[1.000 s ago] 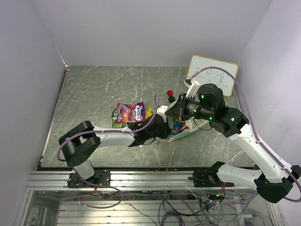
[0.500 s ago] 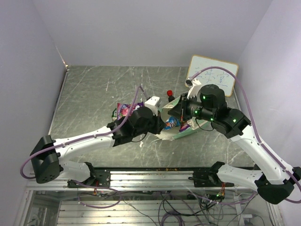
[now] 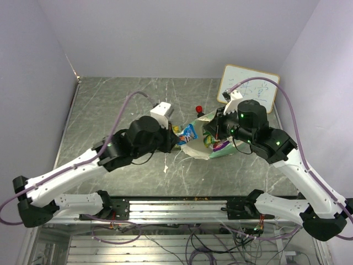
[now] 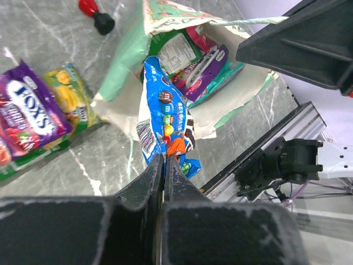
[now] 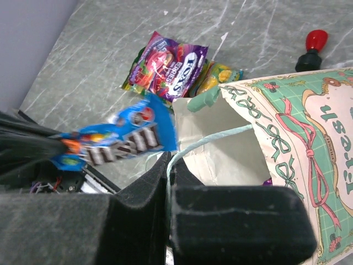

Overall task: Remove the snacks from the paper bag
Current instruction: Pick up the snack from the paper bag, then place the snack at the center of the board.

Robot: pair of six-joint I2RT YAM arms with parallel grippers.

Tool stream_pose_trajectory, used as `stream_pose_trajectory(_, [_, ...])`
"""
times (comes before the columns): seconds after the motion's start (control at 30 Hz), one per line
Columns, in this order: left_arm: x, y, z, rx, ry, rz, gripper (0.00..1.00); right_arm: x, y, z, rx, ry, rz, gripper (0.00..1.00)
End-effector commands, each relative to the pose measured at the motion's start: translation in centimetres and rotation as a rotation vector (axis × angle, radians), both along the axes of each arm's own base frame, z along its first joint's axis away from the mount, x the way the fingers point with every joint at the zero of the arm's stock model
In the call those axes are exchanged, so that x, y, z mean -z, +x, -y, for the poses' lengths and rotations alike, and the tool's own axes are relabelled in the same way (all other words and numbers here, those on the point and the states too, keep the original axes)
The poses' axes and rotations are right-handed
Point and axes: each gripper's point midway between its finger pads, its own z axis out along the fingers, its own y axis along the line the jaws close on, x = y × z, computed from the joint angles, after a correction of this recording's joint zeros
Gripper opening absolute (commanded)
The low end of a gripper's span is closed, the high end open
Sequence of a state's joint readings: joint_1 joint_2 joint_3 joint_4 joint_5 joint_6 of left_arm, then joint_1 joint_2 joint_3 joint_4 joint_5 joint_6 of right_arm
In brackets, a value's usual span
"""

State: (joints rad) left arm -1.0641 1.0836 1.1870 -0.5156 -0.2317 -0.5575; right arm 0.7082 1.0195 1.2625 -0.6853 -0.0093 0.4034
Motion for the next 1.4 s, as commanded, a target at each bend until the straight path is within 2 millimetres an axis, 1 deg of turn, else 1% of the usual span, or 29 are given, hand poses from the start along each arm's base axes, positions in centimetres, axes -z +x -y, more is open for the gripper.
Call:
stream_pose_trajectory(0.0, [-3.0,-0.4,-4.9,-0.118,0.023,0.035,0.07,-1.6,0.7,0.7,0.042,0.007,0.078,0.0])
stream_pose_trajectory(0.1, [-4.3,0.1,-7.5,-0.213,0.031,0.068,0.07,-1.3,0.8,0.7,0.048,0.012,0.08,0.0])
stream_pose_trajectory(0.2, [-4.6,1.4,-9.2,-0.322,0.057,0.117,0.07,-1.1,0.7,0.6,0.038,0.019,0.087,0.0])
stream_pose_trajectory(0.27, [-4.3,2.7,-10.2,-0.427,0.071,0.139,0.07,-0.9,0.7,0.7,0.037,0.015,0.086,0.0])
stream_pose_trajectory(0.33, [-3.6,4.2,-10.5,-0.526,0.076,0.148,0.07,-0.8,0.7,0.8,0.042,0.008,0.085,0.0])
stream_pose_trajectory(0.37, [-3.3,4.9,-10.0,-0.551,0.07,0.144,0.07,-0.8,0.8,0.8,0.042,0.006,0.088,0.0])
stream_pose_trajectory(0.43, [-2.5,7.1,-8.8,-0.569,0.044,0.111,0.07,-1.2,1.0,1.0,0.058,0.001,0.095,0.0])
stream_pose_trajectory(0.5, [-1.0,9.2,-7.4,-0.555,0.009,0.061,0.07,-1.7,1.0,1.2,0.064,-0.001,0.103,0.0])
stream_pose_trajectory(0.6, [2.3,12.0,-6.0,-0.529,-0.033,-0.011,0.07,-2.1,0.7,1.8,0.077,-0.001,0.113,0.0])
stream_pose_trajectory(0.63, [3.3,12.8,-5.9,-0.537,-0.047,-0.032,0.07,-2.2,0.5,2.2,0.082,-0.001,0.115,0.0])
stream_pose_trajectory(0.67, [4.8,13.6,-5.9,-0.549,-0.047,-0.061,0.07,-2.2,0.2,2.5,0.085,-0.002,0.114,0.0])
stream_pose_trajectory(0.77, [8.9,15.2,-5.3,-0.564,-0.033,-0.109,0.07,-2.4,-0.6,3.3,0.094,-0.002,0.116,0.0])
stream_pose_trajectory(0.87, [11.4,16.3,-4.6,-0.585,-0.041,-0.127,0.07,-2.6,-1.3,4.1,0.104,0.008,0.118,0.0])
stream_pose_trajectory(0.97, [13.7,16.8,-4.9,-0.627,-0.033,-0.159,0.07,-2.5,-1.7,4.4,0.107,0.008,0.116,0.0])
stream_pose_trajectory(1.07, [15.2,16.9,-5.4,-0.652,-0.021,-0.179,0.07,-2.4,-1.8,4.3,0.096,-0.002,0.113,0.0])
stream_pose_trajectory(1.13, [16.1,16.7,-6.3,-0.69,-0.007,-0.188,0.07,-2.2,-1.7,4.3,0.091,-0.015,0.111,0.0])
stream_pose_trajectory(1.23, [17.4,16.8,-7.6,-0.727,-0.031,-0.214,0.07,-2.3,-1.4,4.1,0.086,-0.029,0.115,0.0])
stream_pose_trajectory(1.37, [20.3,15.5,-7.3,-0.711,-0.087,-0.329,0.07,-2.5,-1.0,3.7,0.072,-0.04,0.124,0.0])
